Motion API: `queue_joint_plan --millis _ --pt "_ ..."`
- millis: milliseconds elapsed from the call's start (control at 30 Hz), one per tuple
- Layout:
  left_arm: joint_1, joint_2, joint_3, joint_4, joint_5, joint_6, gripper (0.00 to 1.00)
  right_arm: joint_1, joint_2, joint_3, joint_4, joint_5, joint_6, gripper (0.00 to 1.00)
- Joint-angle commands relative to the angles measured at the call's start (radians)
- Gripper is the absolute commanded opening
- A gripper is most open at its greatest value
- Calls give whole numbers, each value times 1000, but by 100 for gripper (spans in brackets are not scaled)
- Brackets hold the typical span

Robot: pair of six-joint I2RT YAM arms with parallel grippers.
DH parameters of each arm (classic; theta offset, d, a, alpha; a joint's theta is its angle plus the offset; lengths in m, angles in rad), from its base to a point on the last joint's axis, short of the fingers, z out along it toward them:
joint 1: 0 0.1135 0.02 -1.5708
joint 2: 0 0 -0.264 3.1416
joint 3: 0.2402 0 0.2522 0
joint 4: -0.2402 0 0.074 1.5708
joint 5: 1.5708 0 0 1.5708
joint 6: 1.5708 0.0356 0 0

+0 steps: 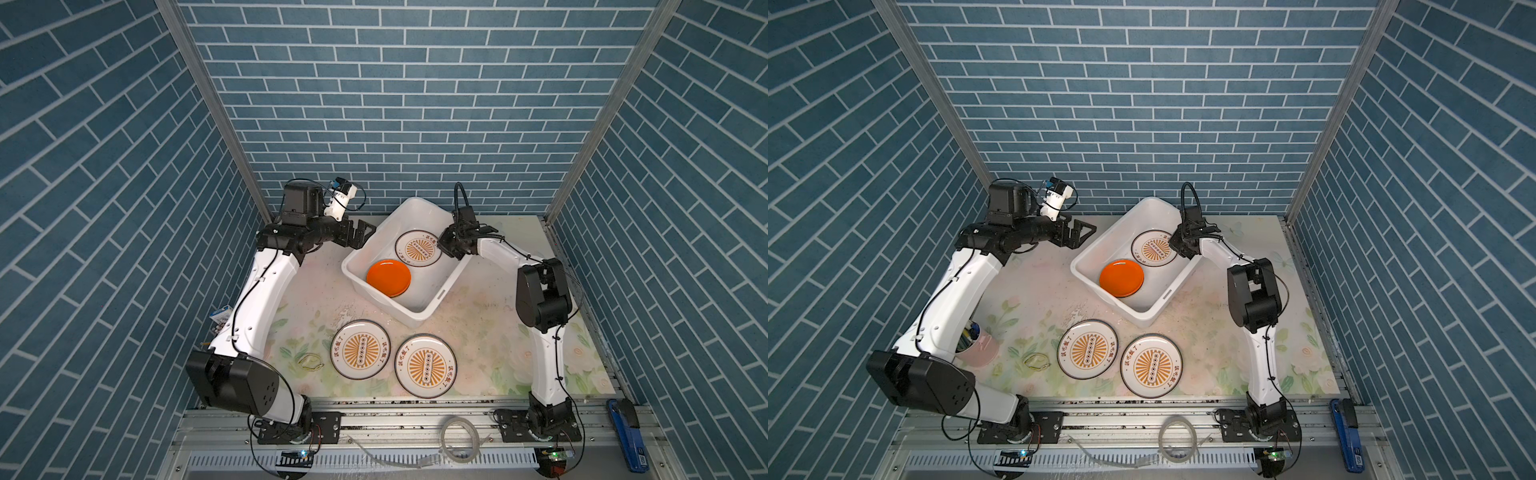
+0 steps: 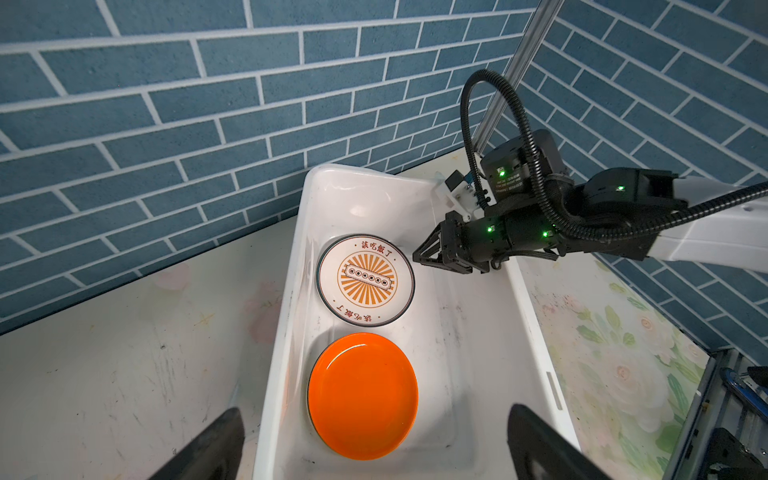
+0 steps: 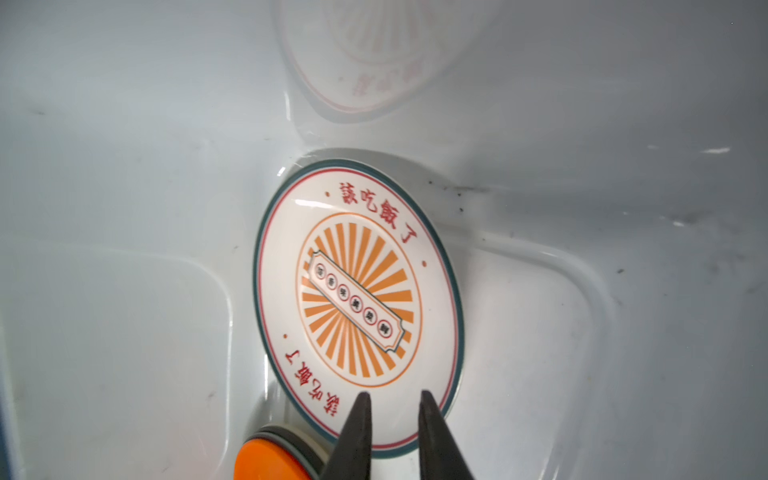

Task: Place the plates into the plastic bin on the countertop
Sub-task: 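Raise the right gripper out of the bin and swing it toward the table plates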

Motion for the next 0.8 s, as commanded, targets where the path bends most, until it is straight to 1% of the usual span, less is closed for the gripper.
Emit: queue_joint_plan --millis 0,133,267,433,533,600,667,767 --pt "3 -16 17 0 18 2 100 -5 -90 86 6 -67 -107 22" --pt "3 -7 39 -10 20 15 100 -30 -198 111 -9 -185 -186 24" --pt "4 0 52 -23 20 37 100 -96 -346 49 -29 -371 -193 26" --pt "3 7 56 -39 47 57 100 -178 -566 -124 -59 -578 -173 27" --pt "3 18 67 -53 82 66 100 -199 -691 -232 -132 -666 -181 29" --pt "3 27 75 -68 103 78 100 -200 -768 -310 -197 -704 -199 30" --pt "3 38 90 -80 127 88 100 -200 -848 -430 -254 -729 -212 30" --pt "2 59 117 -93 158 85 100 -200 -980 -605 -296 -728 -211 29"
